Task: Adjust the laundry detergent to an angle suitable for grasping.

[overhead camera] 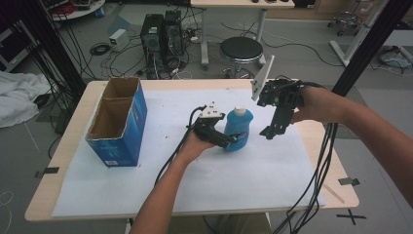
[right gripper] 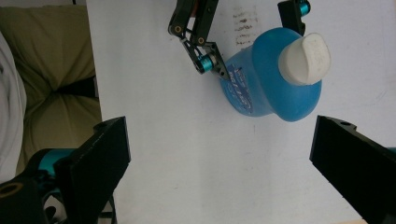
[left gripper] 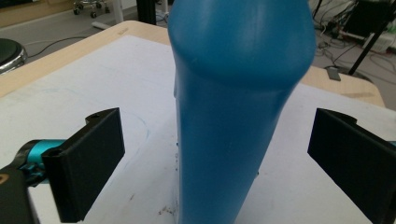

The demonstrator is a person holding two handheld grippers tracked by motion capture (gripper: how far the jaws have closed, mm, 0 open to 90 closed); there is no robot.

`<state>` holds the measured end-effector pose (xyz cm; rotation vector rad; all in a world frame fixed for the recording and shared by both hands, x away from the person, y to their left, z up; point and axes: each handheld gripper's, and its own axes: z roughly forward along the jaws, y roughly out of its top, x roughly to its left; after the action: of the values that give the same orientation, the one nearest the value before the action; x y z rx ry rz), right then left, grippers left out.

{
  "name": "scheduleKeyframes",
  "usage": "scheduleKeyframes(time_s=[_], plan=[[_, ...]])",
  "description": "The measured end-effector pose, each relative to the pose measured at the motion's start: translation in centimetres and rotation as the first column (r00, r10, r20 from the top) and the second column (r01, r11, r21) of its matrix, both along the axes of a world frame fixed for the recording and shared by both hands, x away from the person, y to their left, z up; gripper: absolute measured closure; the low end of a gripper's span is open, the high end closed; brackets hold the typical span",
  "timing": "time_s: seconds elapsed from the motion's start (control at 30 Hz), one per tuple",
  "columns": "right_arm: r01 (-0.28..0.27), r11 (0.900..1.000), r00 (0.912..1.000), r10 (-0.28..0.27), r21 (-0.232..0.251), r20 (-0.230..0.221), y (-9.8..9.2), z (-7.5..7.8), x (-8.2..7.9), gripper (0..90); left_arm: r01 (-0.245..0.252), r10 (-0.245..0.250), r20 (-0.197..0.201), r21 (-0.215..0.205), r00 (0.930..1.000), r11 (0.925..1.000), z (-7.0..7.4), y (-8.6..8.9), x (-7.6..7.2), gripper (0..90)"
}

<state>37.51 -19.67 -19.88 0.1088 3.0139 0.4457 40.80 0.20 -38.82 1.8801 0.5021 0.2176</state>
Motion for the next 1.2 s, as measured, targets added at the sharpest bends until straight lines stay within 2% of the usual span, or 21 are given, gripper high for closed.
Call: scheduleKeyframes(time_s=[0.4, 0.53, 0.97, 1.03, 1.2], plan=[[-0.001, 1.000, 1.0000, 0.001, -0.001, 0.000, -0.2, 0.0, 0.3, 4.1, 0.004, -0.004, 0.010, 0.021, 0.9999, 0.9998, -1.0, -1.6, 0.3, 3.7], [0.002, 1.000, 1.0000, -0.002, 0.000, -0.004, -0.2, 0.0, 0.3, 4.0, -0.005, 0.005, 0.007, 0.009, 1.0000, 0.9999, -1.1, -2.1, 0.5, 3.7], [0.002, 1.000, 1.0000, -0.002, 0.005, -0.001, -0.4, 0.1, 0.2, 4.0, -0.010, 0.010, -0.004, 0.011, 0.9999, 0.9999, -1.4, -2.6, 0.8, 3.8], [0.002, 1.000, 1.0000, -0.002, 0.006, -0.002, -0.4, 0.1, 0.2, 4.1, 0.003, -0.003, -0.004, 0.005, 1.0000, 1.0000, -1.5, -2.5, 0.8, 10.2], [0.008, 1.000, 1.0000, -0.008, 0.004, -0.003, -0.4, 0.1, 0.2, 4.0, 0.001, -0.001, 0.001, 0.006, 1.0000, 1.0000, -1.5, -2.6, 0.8, 10.4]])
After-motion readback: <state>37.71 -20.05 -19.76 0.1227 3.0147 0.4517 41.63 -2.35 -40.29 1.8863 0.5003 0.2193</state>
